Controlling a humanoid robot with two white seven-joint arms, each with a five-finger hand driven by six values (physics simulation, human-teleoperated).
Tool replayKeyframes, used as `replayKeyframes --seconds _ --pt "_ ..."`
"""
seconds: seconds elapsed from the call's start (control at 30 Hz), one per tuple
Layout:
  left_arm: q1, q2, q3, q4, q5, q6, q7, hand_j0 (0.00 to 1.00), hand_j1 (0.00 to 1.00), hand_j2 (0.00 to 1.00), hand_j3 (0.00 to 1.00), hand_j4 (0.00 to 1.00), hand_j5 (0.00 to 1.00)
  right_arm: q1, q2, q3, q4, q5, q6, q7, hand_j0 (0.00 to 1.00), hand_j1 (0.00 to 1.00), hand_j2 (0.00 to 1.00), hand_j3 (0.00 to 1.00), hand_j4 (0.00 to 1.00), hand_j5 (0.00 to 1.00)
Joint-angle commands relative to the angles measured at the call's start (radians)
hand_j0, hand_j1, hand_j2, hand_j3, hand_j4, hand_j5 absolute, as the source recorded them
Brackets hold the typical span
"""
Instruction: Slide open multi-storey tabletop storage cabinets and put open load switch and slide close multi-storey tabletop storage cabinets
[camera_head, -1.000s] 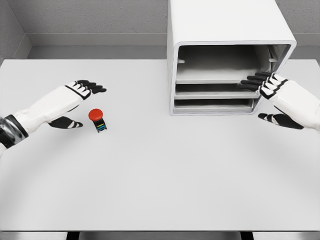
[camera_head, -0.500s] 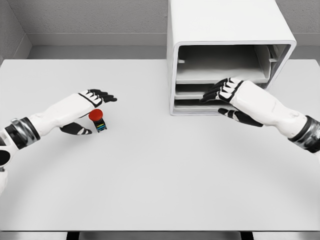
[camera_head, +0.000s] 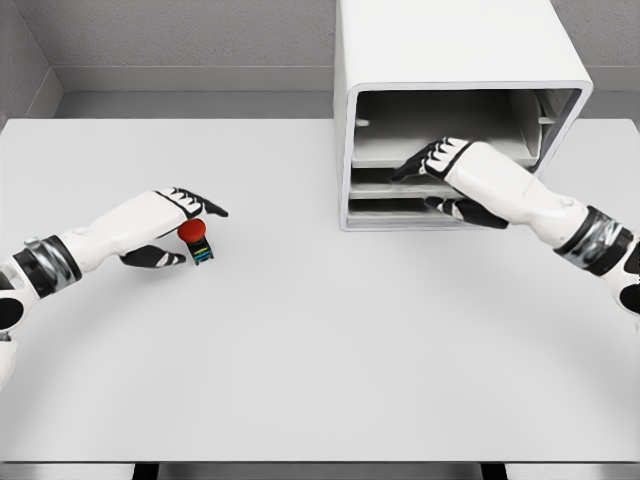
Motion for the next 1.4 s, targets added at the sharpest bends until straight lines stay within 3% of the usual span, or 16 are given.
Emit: replayKeyframes --seconds 0.0,0.27,0.33,0.5,0.73,0.93,1.37 --pt "0.0 0.0 -0.007 0.002 0.006 0.003 0.0 0.77 0.77 0.77 0.77 0.77 0.77 -0.006 0.009 0.014 0.039 -0.008 0.001 -0.002 0.7 0.7 0.7 0.7 0.7 0.7" --pt "-0.002 0.0 -0.014 0.02 0.005 0.003 0.0 0.74 0.74 0.74 0.74 0.74 0.74 -0.097 0.092 0.017 0.224 -0.004 0.001 0.0 0.7 0.7 0.7 0.7 0.7 0.7" --pt "-0.002 0.0 -0.014 0.025 0.005 0.003 0.0 0.75 0.75 0.75 0.75 0.75 0.75 -0.132 0.098 0.06 0.27 -0.004 0.001 0.0 0.7 0.7 0.7 0.7 0.7 0.7" --pt "-0.002 0.002 -0.014 0.032 0.005 0.003 0.0 0.73 0.73 0.73 0.73 0.73 0.73 -0.135 0.106 0.074 0.281 -0.002 0.001 0.0 0.7 0.7 0.7 0.7 0.7 0.7" --pt "-0.005 0.002 -0.014 0.034 -0.002 0.003 0.0 0.52 0.52 0.52 0.52 0.52 0.52 -0.143 0.123 0.092 0.307 0.005 0.001 0.0 0.7 0.7 0.7 0.7 0.7 0.7" --pt "-0.005 0.002 -0.013 0.032 -0.002 0.003 0.0 0.43 0.43 0.43 0.43 0.43 0.43 -0.132 0.103 0.092 0.296 0.018 0.001 0.0 0.72 0.72 0.72 0.72 0.72 0.72" --pt "-0.011 0.0 -0.003 -0.009 0.001 0.003 0.0 0.39 0.39 0.39 0.39 0.39 0.39 -0.123 0.014 0.081 0.24 0.001 0.001 -0.005 0.73 0.73 0.73 0.73 0.73 0.73"
